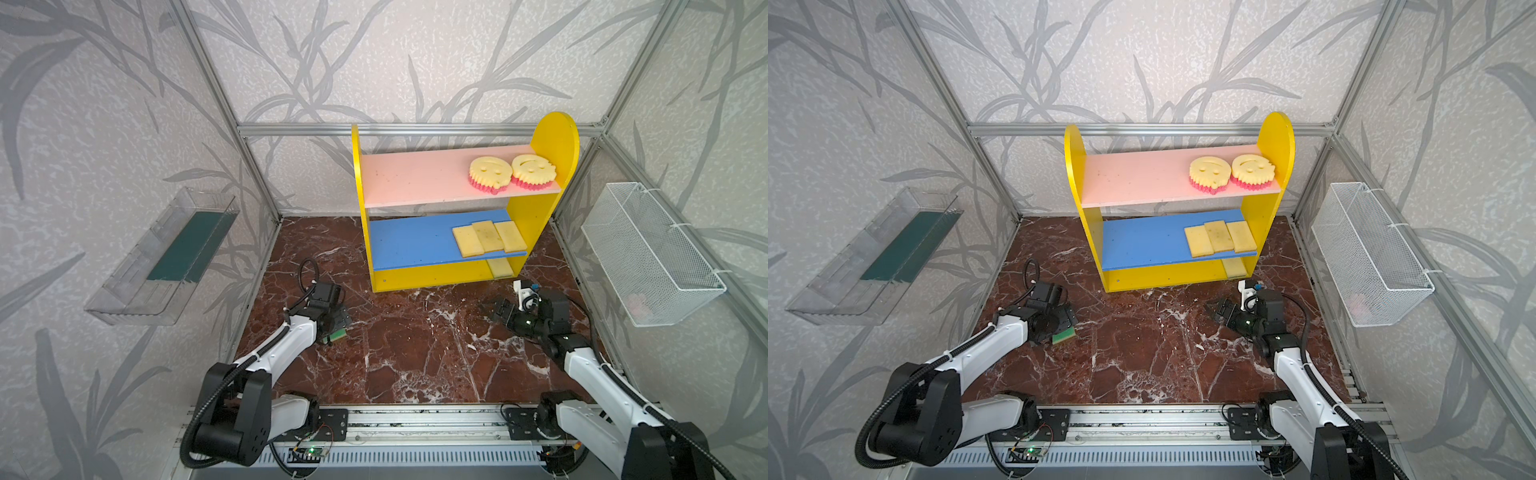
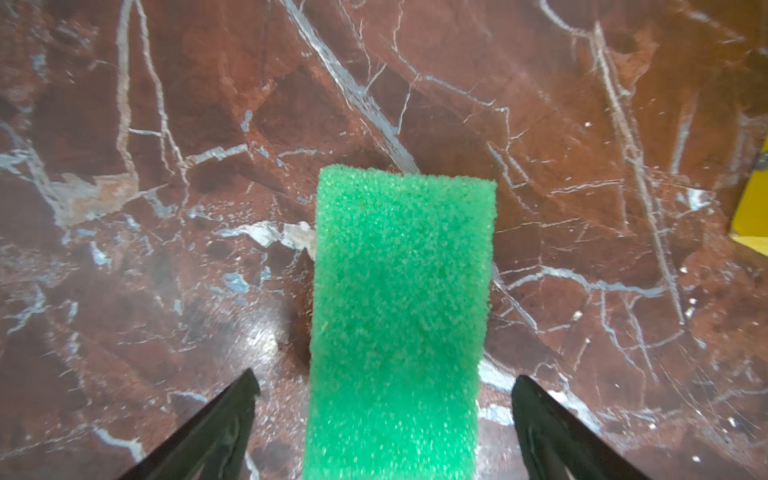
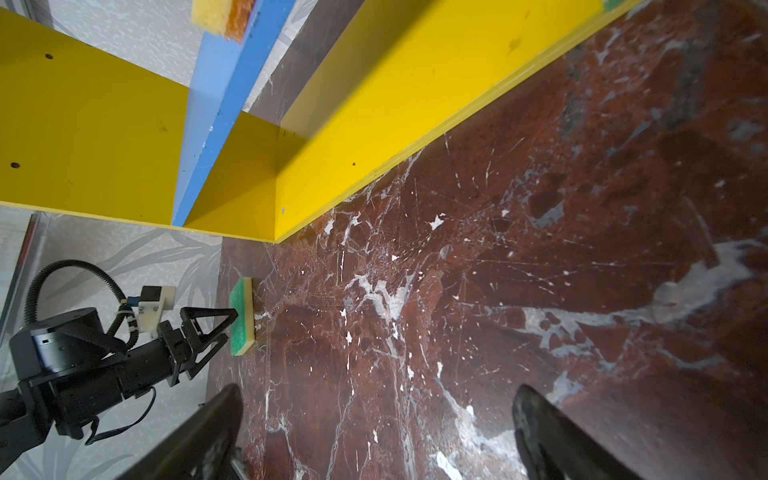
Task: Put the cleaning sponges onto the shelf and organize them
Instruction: 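Lift the green sponge with the left gripper and carry it toward the shelf, then bring the green sponge to the right gripper while the right gripper grasps it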
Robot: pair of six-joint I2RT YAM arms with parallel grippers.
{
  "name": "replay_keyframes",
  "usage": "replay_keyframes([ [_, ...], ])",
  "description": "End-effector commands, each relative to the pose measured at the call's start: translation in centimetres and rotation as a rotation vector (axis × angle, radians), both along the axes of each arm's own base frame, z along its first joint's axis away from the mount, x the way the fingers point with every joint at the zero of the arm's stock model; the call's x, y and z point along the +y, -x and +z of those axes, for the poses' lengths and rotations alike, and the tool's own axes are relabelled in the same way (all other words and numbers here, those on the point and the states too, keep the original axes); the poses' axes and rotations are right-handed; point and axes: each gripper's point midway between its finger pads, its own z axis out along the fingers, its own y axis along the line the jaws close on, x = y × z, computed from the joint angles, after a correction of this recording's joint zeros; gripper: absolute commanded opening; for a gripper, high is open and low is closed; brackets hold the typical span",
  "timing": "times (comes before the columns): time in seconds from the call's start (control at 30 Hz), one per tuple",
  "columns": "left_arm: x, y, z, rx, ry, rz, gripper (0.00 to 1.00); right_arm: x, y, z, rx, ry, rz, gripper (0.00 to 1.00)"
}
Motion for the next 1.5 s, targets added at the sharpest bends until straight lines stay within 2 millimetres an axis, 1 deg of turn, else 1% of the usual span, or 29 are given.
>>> replay_keyframes([
  [0.0,0.3,-0.9,0.0,0.010,-0.017,0.011,0.95,0.4,-0.5,1.0,-0.035,-0.012,0.027,0.99],
  [0.13,0.1,-0.9,-0.6,0.065,-0.004,0.000,0.89,0.5,-0.5,0.9,-0.029,-0.014,0.027,0.99],
  [0.23,0.0,-1.1,-1.0,0.072,0.001,0.000,0.84,0.4,-0.5,0.8,-0.031,-0.012,0.024,0.99],
  [0.3,-0.2,-1.2,-1.1,0.071,0.012,-0.003,0.77,0.3,-0.5,0.7,-0.032,-0.009,0.020,0.99],
  [0.37,-0.5,-1.2,-1.1,0.065,0.031,-0.004,0.67,0.3,-0.4,0.6,-0.032,-0.006,0.017,0.99],
  [0.53,-1.9,-1.2,-0.3,0.025,0.100,-0.035,0.61,-0.1,-0.3,0.3,-0.024,-0.004,-0.011,0.99],
  [0.63,-3.1,-0.7,0.8,-0.010,0.124,-0.070,0.60,0.0,-0.2,0.5,-0.023,-0.008,-0.010,0.99],
  [0.7,-4.3,-0.1,1.6,-0.031,0.134,-0.102,0.59,0.0,0.0,0.7,-0.022,-0.007,-0.010,0.99],
  [0.8,-6.9,0.7,3.5,-0.085,0.142,-0.179,0.57,-0.2,0.1,1.0,-0.027,-0.006,-0.022,0.99],
  [0.87,-9.0,1.3,4.6,-0.114,0.179,-0.217,0.57,-0.3,0.2,1.2,-0.030,-0.007,-0.032,0.99],
  [0.97,-11.9,2.1,5.6,-0.142,0.223,-0.271,0.55,-0.4,0.5,1.3,-0.023,-0.008,-0.036,0.99],
  [1.03,-13.9,2.4,6.2,-0.152,0.219,-0.324,0.55,-0.5,0.8,1.4,-0.012,-0.002,-0.038,0.99],
  [1.13,-17.4,2.5,6.5,-0.144,0.210,-0.404,0.56,-1.5,1.3,1.3,0.019,0.012,-0.073,0.99],
  [1.23,-21.6,1.7,7.0,-0.165,0.226,-0.473,0.56,-2.8,1.9,1.3,0.049,0.009,-0.135,0.99],
  [1.33,-26.1,0.5,7.1,-0.173,0.256,-0.535,0.56,-4.1,2.3,1.4,0.064,0.014,-0.191,0.99],
  [1.4,-28.8,-0.4,6.9,-0.166,0.266,-0.574,0.56,-4.5,2.4,1.1,0.085,0.013,-0.202,0.99],
  [1.47,-31.7,-1.3,6.8,-0.181,0.313,-0.607,0.56,-5.1,2.4,0.9,0.106,-0.026,-0.220,0.99],
])
